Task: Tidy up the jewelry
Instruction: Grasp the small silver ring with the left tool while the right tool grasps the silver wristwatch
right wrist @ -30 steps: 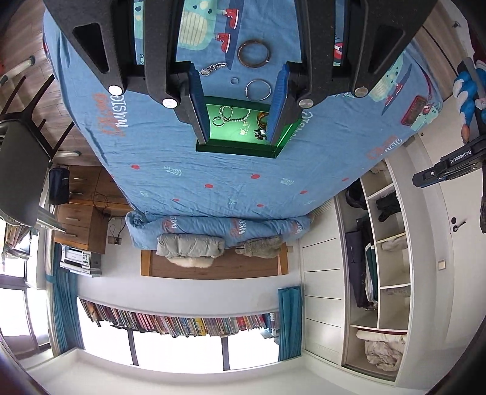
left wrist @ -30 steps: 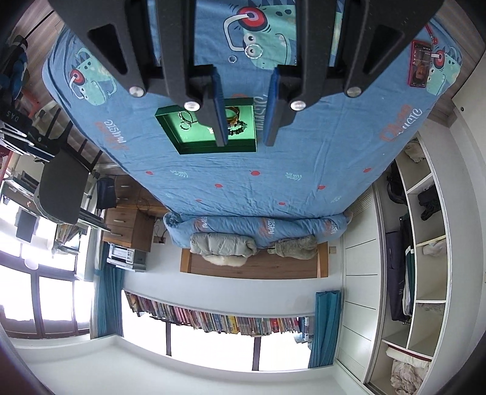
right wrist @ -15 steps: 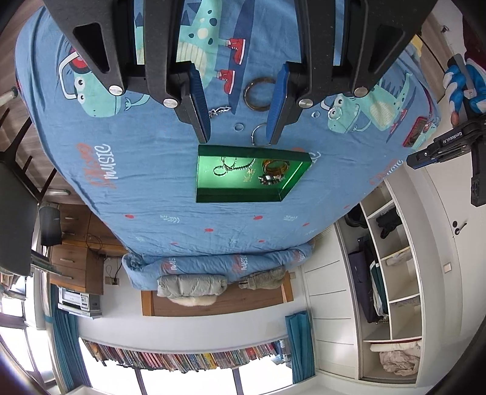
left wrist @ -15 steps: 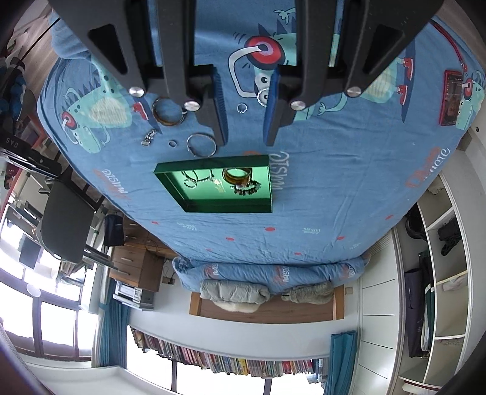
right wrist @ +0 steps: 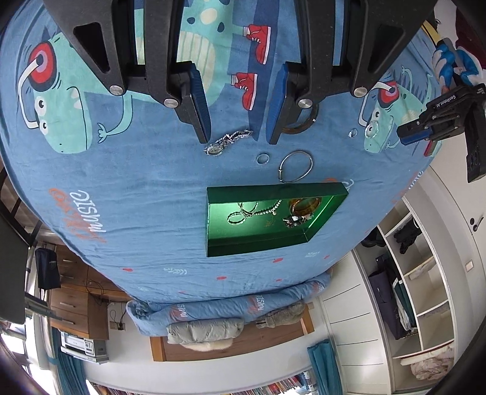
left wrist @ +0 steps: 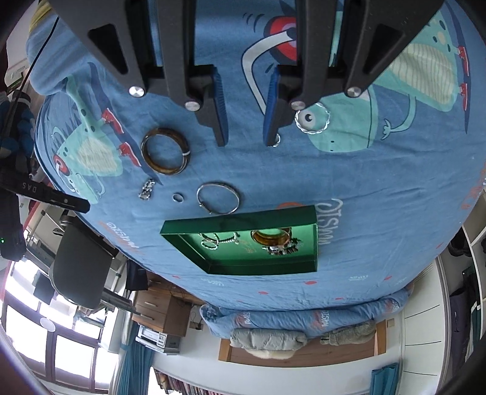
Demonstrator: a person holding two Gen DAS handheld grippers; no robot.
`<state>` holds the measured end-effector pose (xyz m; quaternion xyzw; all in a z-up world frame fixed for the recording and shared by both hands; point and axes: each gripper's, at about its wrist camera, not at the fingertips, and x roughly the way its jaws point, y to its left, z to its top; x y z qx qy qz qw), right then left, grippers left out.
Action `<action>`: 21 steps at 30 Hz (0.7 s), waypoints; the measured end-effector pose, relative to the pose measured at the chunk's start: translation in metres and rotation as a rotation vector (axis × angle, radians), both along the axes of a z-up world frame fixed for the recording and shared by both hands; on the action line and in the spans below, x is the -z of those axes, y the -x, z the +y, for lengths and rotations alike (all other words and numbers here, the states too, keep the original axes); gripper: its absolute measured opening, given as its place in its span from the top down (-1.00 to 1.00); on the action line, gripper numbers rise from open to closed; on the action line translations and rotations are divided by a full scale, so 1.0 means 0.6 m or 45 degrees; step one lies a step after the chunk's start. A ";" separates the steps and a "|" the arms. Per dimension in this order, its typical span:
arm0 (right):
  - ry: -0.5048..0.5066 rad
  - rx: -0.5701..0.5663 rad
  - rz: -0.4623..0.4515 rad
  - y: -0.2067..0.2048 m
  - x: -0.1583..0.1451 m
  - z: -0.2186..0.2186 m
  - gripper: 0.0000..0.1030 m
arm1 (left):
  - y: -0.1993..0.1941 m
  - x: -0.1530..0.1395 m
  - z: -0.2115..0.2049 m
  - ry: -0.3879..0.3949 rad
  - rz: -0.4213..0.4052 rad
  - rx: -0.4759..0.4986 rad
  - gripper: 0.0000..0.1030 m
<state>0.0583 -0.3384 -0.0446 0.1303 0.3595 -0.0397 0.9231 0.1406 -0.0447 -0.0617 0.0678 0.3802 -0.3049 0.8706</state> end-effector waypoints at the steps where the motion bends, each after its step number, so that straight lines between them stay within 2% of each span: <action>1: -0.005 0.003 0.010 -0.007 0.008 -0.002 0.27 | -0.006 0.007 -0.004 0.001 0.007 0.006 0.56; 8: -0.057 0.011 0.074 -0.050 0.061 -0.015 0.27 | -0.049 0.060 -0.029 -0.065 0.059 0.018 0.56; 18: -0.106 0.036 0.164 -0.102 0.126 -0.028 0.23 | -0.099 0.121 -0.041 -0.155 0.125 -0.041 0.56; 21: -0.127 0.038 0.183 -0.120 0.140 -0.030 0.21 | -0.097 0.129 -0.051 -0.190 0.102 -0.025 0.58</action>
